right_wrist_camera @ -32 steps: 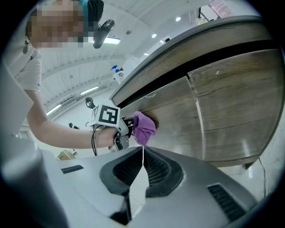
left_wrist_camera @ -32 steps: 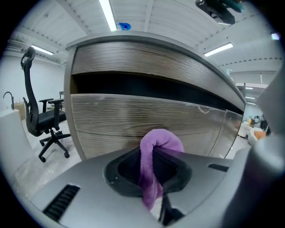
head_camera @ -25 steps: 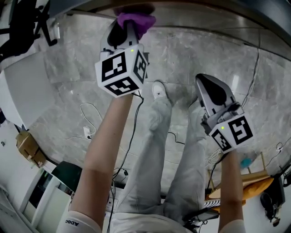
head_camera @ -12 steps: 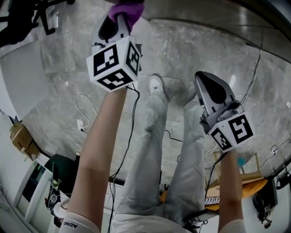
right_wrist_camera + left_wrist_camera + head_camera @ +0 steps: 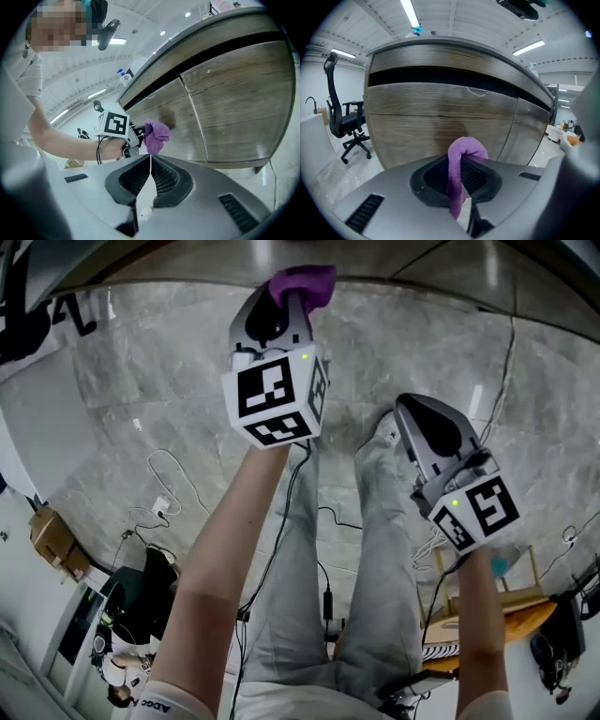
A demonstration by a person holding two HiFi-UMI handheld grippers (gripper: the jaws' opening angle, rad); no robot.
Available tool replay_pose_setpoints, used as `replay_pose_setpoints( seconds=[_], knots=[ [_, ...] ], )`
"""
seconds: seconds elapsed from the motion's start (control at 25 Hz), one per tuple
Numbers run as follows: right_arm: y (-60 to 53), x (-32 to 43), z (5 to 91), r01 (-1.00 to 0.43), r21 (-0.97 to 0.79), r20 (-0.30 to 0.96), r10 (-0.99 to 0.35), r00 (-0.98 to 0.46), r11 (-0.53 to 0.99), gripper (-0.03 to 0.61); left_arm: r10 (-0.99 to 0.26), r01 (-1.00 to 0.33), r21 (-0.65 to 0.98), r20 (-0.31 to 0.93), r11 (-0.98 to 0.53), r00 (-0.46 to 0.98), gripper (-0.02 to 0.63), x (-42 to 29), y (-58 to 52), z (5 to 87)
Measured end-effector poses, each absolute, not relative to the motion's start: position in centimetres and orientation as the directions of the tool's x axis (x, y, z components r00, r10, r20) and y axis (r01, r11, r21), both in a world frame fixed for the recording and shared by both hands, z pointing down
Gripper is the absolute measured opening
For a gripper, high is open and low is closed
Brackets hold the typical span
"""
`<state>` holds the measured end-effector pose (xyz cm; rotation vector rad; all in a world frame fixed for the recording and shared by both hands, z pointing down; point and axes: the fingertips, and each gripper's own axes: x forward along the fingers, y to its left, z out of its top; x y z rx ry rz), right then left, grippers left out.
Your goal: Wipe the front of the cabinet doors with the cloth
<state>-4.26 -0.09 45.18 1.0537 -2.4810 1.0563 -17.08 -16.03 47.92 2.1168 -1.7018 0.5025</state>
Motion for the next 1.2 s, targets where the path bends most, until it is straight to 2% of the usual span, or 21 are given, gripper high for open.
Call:
replay_pose_setpoints(
  seconds=[0.28,0.52,0.84,1.2],
  knots=[
    [0.4,1.4,46.6,-0.706,-0.545,0.468,-0.535,-0.703,0.452,0.028,-0.782,-0.938,0.049,0.537,-0.344,0.315,0.046,-6.4,-16.1,51.2],
    [0.8,4.7,47.9,-0.732,-0.547,0.478,-0.567,-0.671,0.405,0.028,-0.715,-0.881,-0.009,0.588,-0.473,0.378,0.046,-2.1,-17.5,54.2],
    [1.1,5.7,48.7,-0.788,-0.54,0.508,-0.632,-0.585,0.296,0.028,-0.695,-0.894,0.053,0.608,-0.445,0.383,0.046,-3.4,-19.6,54.9],
    [0.5,-1.5,49.1,-0.786,-0.537,0.494,-0.64,-0.588,0.308,0.028,-0.695,-0.906,0.038,0.629,-0.421,0.35,0.046,-12.3,-20.3,56.0]
  ],
)
